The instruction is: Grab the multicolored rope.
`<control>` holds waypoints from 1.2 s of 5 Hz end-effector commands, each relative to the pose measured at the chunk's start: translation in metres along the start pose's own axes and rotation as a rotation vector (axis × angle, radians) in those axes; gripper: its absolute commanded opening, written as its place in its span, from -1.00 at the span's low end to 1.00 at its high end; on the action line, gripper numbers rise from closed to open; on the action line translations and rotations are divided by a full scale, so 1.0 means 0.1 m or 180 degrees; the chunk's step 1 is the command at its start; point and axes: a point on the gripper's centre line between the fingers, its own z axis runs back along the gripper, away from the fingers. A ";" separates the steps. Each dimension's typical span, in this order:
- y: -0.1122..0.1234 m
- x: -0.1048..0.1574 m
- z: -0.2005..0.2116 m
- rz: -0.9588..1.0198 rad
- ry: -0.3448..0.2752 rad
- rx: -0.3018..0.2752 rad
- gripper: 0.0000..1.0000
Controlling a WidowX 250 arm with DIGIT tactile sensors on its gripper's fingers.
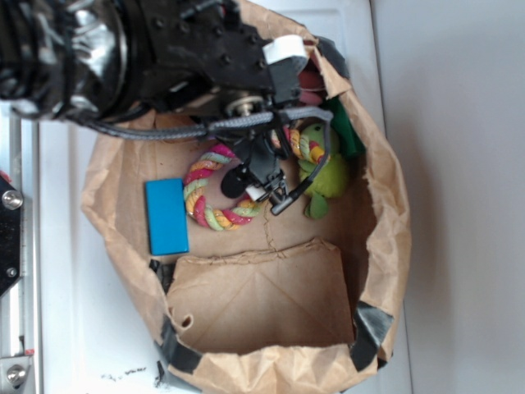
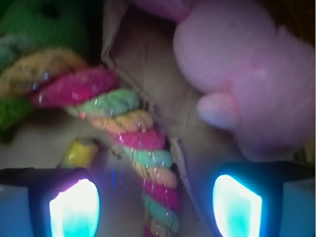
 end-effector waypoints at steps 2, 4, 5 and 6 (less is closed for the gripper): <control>-0.10 -0.13 -0.08 -0.0275 -0.0269 0.0073 1.00; -0.22 -0.29 -0.12 -0.0560 -0.0360 0.0098 1.00; -0.27 -0.37 -0.15 -0.0728 -0.0396 0.0153 1.00; -0.23 -0.35 -0.13 -0.0787 -0.0374 0.0214 1.00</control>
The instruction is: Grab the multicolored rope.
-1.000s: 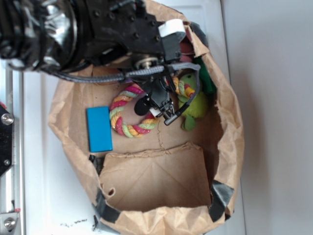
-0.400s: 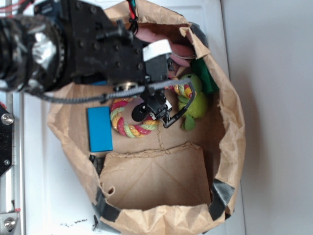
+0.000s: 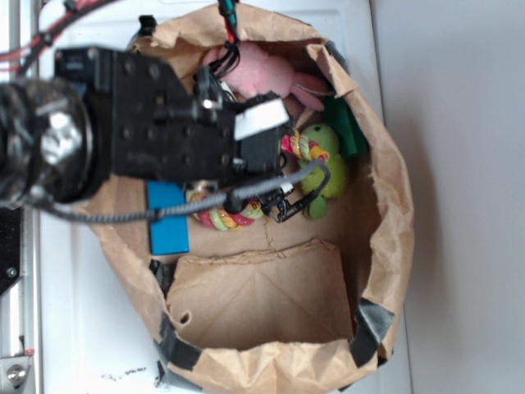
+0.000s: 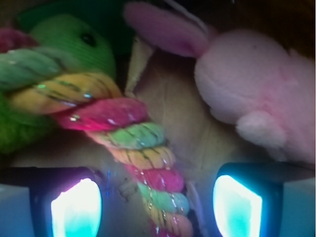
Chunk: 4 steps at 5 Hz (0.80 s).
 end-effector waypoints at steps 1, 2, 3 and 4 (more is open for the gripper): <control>0.02 0.01 0.06 -0.0136 0.0008 0.0001 1.00; 0.02 0.01 0.08 -0.0058 0.0117 -0.0074 1.00; -0.02 -0.02 0.08 -0.0003 0.0141 -0.0100 -1.00; -0.01 -0.02 0.07 -0.0026 0.0128 -0.0091 -1.00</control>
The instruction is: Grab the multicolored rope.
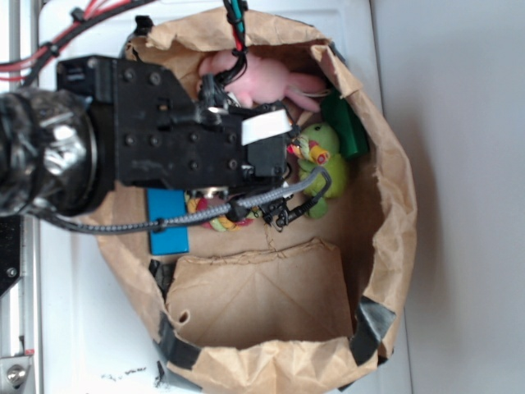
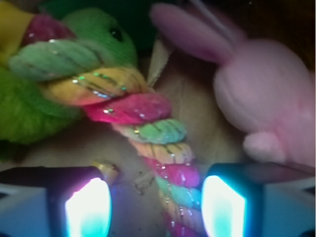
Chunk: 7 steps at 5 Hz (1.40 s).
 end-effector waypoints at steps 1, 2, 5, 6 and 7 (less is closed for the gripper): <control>0.02 0.05 0.05 -0.0039 -0.0099 -0.0018 -1.00; 0.01 0.05 0.05 -0.0040 -0.0106 -0.0034 -1.00; 0.05 0.15 0.15 0.0066 -0.0129 -0.0027 1.00; 0.06 0.23 0.16 0.0080 -0.0169 -0.0035 1.00; 0.08 0.34 0.17 0.0114 -0.0249 -0.0057 1.00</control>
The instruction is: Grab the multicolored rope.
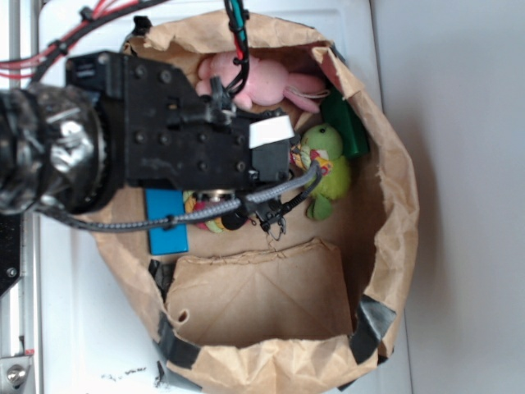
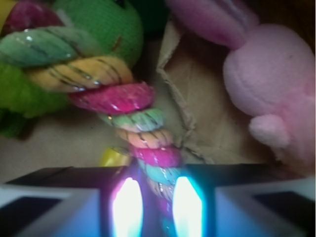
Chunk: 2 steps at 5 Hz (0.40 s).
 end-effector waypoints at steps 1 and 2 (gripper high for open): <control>0.03 0.32 0.15 0.0049 -0.0277 -0.0147 1.00; -0.01 0.39 0.13 0.0000 -0.0330 -0.0234 1.00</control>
